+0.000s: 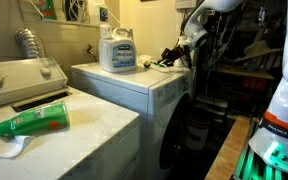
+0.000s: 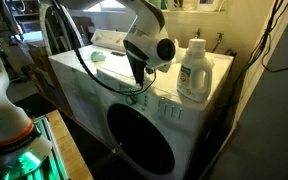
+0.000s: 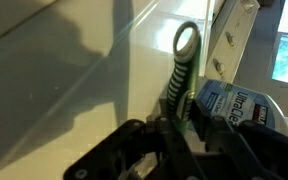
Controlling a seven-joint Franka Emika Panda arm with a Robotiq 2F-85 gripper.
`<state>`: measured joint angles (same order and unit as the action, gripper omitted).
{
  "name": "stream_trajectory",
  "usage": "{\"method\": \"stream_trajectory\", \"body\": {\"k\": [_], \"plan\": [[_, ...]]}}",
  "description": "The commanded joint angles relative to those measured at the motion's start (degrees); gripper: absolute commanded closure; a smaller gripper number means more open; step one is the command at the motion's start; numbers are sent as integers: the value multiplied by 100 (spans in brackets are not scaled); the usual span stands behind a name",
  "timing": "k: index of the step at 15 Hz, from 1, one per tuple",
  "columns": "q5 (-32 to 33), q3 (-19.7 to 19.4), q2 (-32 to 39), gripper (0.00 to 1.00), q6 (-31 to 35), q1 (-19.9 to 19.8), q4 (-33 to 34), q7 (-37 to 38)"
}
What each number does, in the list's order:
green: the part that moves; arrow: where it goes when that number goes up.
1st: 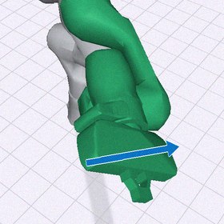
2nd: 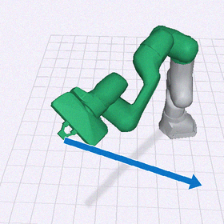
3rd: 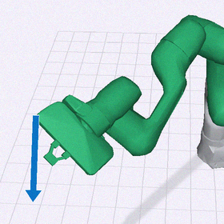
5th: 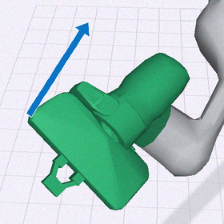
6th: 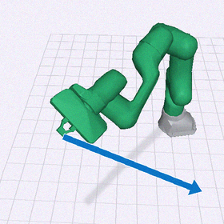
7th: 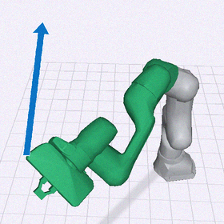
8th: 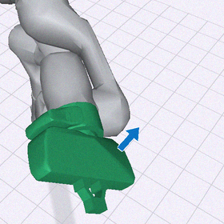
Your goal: Use the brush to scrub the top of the washing machine.
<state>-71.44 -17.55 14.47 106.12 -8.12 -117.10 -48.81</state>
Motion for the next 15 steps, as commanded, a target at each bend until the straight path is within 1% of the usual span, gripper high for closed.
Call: {"method": "stream_trajectory", "body": {"k": [1,2,5,7,12,15], "plan": [[-42,274,207,93,-64,-288,211,76],[-129,318,203,93,-305,-377,241,44],[-208,406,35,93,-522,-470,234,-87],[-356,445,32,93,-779,-540,305,-216],[-1002,497,450,93,-1838,-746,501,-60],[-1202,474,666,93,-2077,-762,526,39]]}}
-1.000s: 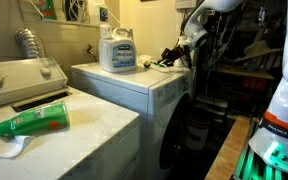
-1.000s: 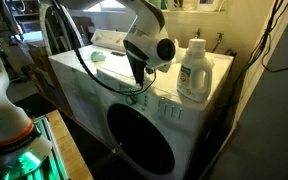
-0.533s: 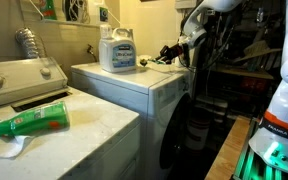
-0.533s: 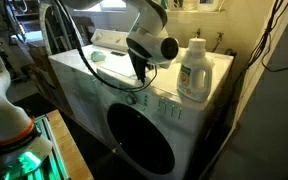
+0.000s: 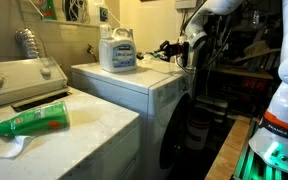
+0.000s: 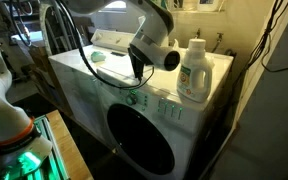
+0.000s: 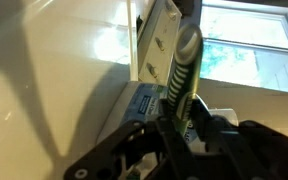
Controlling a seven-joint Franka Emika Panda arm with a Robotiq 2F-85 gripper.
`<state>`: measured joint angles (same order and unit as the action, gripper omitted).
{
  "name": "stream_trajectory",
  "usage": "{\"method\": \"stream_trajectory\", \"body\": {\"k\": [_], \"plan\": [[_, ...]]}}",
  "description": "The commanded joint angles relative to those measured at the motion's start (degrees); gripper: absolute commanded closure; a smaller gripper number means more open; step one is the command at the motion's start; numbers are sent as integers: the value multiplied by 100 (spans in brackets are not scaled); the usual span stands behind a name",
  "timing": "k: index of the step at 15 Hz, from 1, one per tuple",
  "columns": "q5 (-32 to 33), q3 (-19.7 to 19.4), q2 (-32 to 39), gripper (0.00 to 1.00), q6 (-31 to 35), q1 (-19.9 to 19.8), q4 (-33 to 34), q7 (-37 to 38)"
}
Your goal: Use the brush to scrub the top of the washing machine.
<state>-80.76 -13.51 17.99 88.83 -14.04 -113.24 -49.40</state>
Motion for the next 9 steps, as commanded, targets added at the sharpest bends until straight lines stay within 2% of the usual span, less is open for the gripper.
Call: {"method": "stream_trajectory", "body": {"k": [1,8,9], "plan": [[-290,66,405,93,-393,-169,171,137],[-66,99,825,93,-279,-54,412,728],[-41,99,858,68,-281,-56,437,815]]}}
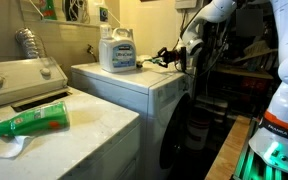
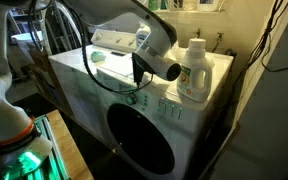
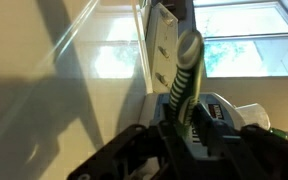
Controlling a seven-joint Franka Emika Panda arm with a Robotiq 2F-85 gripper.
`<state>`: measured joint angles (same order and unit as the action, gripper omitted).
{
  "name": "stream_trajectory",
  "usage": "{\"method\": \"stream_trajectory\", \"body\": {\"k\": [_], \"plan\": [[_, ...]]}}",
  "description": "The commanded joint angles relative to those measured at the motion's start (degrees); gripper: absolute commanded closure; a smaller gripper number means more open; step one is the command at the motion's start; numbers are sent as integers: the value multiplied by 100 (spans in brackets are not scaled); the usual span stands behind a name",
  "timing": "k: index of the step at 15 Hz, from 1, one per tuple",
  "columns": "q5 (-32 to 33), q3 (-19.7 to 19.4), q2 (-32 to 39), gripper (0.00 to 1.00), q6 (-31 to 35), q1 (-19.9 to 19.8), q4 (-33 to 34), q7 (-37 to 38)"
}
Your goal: Use the brush to scrub the top of the washing machine.
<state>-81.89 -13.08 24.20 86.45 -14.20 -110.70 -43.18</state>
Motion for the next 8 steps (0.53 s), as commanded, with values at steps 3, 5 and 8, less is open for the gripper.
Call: {"method": "stream_trajectory", "body": {"k": [3,5,8], "plan": [[70,65,318,42,-56,-56,259,362],[84,65,339,30,-46,-55,282,437],[139,54,338,18,8,-37,310,504]]}}
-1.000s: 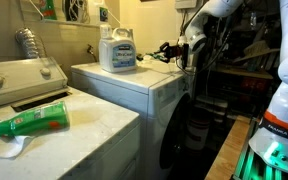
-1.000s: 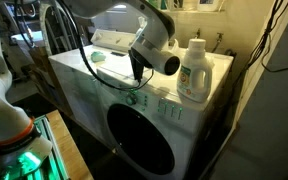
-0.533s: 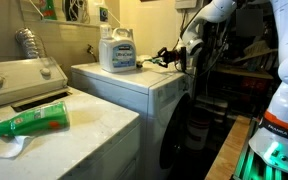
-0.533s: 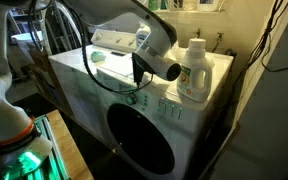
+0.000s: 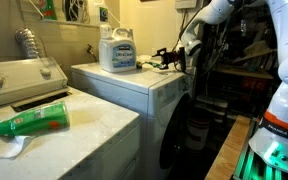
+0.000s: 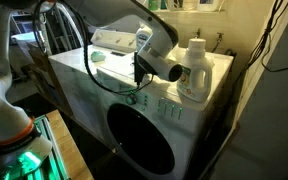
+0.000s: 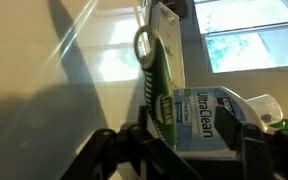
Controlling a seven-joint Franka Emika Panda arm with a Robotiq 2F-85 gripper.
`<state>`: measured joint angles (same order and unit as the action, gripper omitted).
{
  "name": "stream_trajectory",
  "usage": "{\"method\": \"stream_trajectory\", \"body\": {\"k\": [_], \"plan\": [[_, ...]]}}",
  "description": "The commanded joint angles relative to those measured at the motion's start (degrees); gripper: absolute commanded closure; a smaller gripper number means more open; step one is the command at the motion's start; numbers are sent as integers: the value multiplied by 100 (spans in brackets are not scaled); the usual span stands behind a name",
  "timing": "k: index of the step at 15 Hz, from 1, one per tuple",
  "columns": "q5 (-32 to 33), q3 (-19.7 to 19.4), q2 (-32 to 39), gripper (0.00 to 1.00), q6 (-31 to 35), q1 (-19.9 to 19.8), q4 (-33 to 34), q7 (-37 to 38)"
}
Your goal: Use the brush to scrub the top of the washing machine.
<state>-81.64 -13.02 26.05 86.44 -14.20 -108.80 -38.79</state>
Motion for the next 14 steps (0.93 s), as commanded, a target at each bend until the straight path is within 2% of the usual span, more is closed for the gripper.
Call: {"method": "stream_trajectory", "body": {"k": [1,2,3,4,6,7,14], "plan": [[134,45,146,17,28,-31,124,80],[184,27,121,15,119,-2,118,87],[241,13,95,19,200,24,113,97],[320,-2,63,16,303,58,110,105],[510,-16,-18,2,578,147,94,115],[629,-29,-108,0,737,213,88,105],[1794,61,-668,0,2654,597,-63,185]]}}
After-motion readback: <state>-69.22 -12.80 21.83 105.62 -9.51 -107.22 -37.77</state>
